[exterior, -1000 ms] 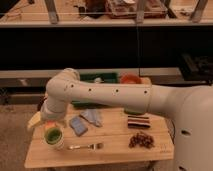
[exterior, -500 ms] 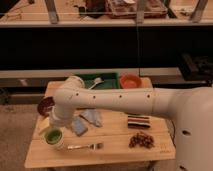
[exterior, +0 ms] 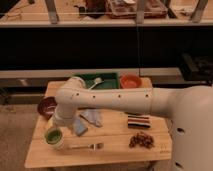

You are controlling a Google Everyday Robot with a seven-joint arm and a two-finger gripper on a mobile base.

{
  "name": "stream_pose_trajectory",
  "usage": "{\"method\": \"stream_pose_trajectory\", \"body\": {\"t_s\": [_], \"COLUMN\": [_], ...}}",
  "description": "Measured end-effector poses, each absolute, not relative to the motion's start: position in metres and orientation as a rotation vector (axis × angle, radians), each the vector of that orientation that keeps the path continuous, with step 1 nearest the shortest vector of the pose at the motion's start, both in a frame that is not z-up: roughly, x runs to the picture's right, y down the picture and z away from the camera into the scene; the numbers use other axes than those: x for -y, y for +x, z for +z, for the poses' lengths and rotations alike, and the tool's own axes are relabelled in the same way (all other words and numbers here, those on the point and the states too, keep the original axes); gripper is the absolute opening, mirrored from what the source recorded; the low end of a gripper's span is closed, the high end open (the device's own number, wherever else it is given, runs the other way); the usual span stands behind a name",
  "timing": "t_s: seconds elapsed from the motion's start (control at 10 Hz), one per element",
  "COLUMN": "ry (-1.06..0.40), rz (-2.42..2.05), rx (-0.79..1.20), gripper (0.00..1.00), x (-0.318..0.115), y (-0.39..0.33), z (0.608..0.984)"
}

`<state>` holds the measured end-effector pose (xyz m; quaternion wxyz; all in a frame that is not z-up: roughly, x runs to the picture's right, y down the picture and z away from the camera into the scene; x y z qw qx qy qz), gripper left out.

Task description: Stack cups into tray

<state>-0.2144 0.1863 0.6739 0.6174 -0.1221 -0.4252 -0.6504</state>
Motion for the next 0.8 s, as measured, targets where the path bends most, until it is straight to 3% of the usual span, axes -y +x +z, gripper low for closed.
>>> {"method": "stream_pose_trajectory", "body": {"t_s": [0.8], "ry": [-0.324], "rz": [-1.498], "rx": [0.959], "gripper": [0.59], "x": [-0.192], "y": [-0.214], "z": [0.691]}}
